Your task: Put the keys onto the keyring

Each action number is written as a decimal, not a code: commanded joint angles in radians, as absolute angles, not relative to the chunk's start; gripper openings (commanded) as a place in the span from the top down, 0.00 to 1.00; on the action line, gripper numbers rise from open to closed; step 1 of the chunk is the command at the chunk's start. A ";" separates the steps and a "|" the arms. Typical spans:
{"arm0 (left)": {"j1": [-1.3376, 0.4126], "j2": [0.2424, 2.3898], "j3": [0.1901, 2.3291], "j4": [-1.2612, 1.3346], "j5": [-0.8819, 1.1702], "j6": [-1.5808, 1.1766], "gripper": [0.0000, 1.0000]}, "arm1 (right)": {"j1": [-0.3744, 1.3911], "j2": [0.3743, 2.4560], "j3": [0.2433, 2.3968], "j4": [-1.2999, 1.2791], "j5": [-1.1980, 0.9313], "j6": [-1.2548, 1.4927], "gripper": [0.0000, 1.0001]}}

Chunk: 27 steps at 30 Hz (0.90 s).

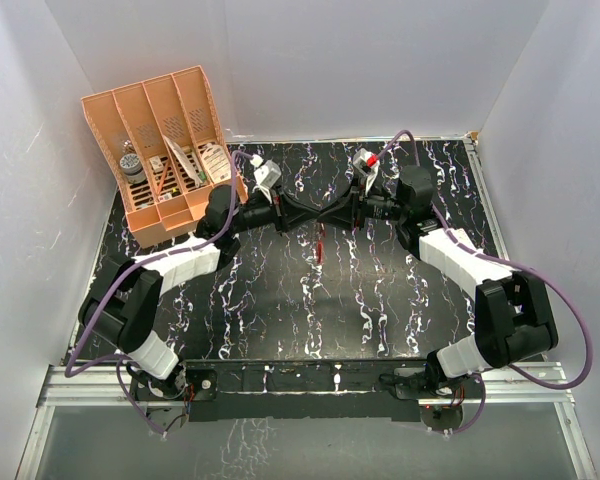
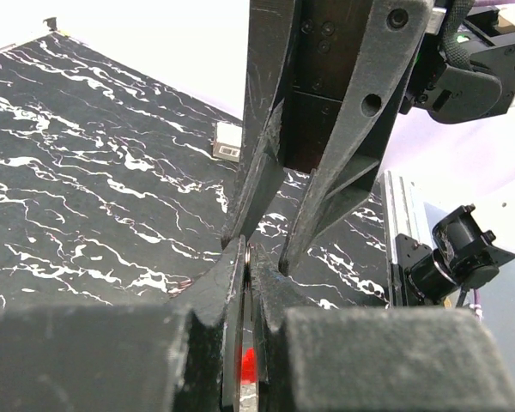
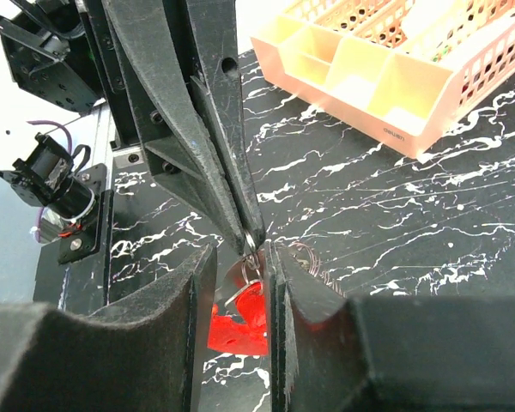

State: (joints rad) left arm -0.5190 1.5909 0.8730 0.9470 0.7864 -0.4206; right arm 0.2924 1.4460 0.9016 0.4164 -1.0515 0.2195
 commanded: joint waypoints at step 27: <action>-0.488 1.719 0.780 1.786 0.640 -0.689 1.00 | 0.244 1.404 0.885 0.829 -1.078 0.499 0.70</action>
